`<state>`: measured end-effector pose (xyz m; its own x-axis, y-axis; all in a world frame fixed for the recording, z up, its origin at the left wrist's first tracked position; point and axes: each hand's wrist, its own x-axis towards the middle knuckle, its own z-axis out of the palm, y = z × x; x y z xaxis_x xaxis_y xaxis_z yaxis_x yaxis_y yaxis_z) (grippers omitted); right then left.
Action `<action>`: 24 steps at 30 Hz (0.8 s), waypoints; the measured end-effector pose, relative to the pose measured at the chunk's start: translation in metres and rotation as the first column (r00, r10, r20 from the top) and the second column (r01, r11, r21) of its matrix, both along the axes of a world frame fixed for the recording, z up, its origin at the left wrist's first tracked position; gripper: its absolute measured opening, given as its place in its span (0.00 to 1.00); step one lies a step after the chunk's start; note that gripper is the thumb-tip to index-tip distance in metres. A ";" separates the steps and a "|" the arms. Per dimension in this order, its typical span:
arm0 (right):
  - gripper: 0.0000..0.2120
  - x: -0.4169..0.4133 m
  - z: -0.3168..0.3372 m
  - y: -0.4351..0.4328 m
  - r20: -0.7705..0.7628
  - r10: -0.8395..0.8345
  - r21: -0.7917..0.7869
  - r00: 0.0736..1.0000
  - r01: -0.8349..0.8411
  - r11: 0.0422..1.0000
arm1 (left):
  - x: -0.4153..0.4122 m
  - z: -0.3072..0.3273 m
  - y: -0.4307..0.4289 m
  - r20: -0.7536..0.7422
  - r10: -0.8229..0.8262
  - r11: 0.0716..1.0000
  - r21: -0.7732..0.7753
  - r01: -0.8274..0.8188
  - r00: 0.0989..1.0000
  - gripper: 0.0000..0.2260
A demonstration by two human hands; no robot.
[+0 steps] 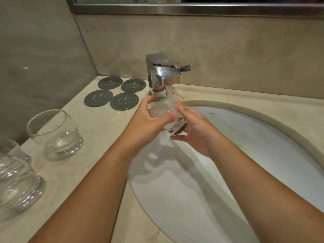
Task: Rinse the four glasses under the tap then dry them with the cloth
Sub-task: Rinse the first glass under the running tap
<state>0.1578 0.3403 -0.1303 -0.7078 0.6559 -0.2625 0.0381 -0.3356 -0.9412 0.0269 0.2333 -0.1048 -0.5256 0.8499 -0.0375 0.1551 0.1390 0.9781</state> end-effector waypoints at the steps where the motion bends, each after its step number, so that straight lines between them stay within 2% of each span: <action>1: 0.31 0.000 0.000 -0.001 0.031 0.009 -0.032 0.999 -0.008 0.999 | 0.000 0.000 0.000 0.005 0.008 1.000 -0.001 -0.008 1.000 0.31; 4: 0.34 -0.002 0.001 -0.006 0.036 0.023 -0.133 0.999 -0.018 0.991 | -0.005 -0.004 0.002 0.001 0.003 1.000 0.003 -0.003 1.000 0.34; 8: 0.25 -0.005 -0.004 -0.005 -0.041 -0.070 -0.036 0.997 0.069 0.997 | -0.012 -0.009 0.001 -0.078 -0.066 0.997 -0.039 0.063 0.995 0.45; 10: 0.28 -0.004 -0.006 -0.003 -0.056 -0.149 0.023 0.987 0.151 0.988 | -0.014 -0.009 0.000 -0.108 -0.111 0.992 -0.073 0.103 0.988 0.47; 11: 0.30 -0.003 -0.006 -0.003 -0.053 -0.193 0.050 0.980 0.195 0.979 | -0.014 -0.008 0.000 -0.125 -0.126 0.989 -0.088 0.115 0.984 0.46; 14: 0.27 -0.001 -0.004 -0.003 -0.058 -0.271 0.160 0.961 0.277 0.947 | -0.015 -0.007 -0.002 -0.144 -0.136 0.988 -0.087 0.124 0.980 0.42; 16: 0.34 -0.001 0.000 -0.006 -0.070 -0.301 0.248 0.951 0.309 0.918 | -0.015 -0.008 -0.002 -0.171 -0.161 0.985 -0.090 0.147 0.972 0.38; 20: 0.39 0.001 0.003 -0.007 -0.064 -0.348 0.452 0.935 0.338 0.826 | -0.018 -0.014 0.001 -0.211 -0.213 0.974 -0.122 0.190 0.954 0.40; 24: 0.39 0.006 0.002 -0.007 -0.111 -0.340 0.546 0.934 0.343 0.765 | -0.016 -0.019 0.004 -0.209 -0.241 0.968 -0.123 0.219 0.948 0.39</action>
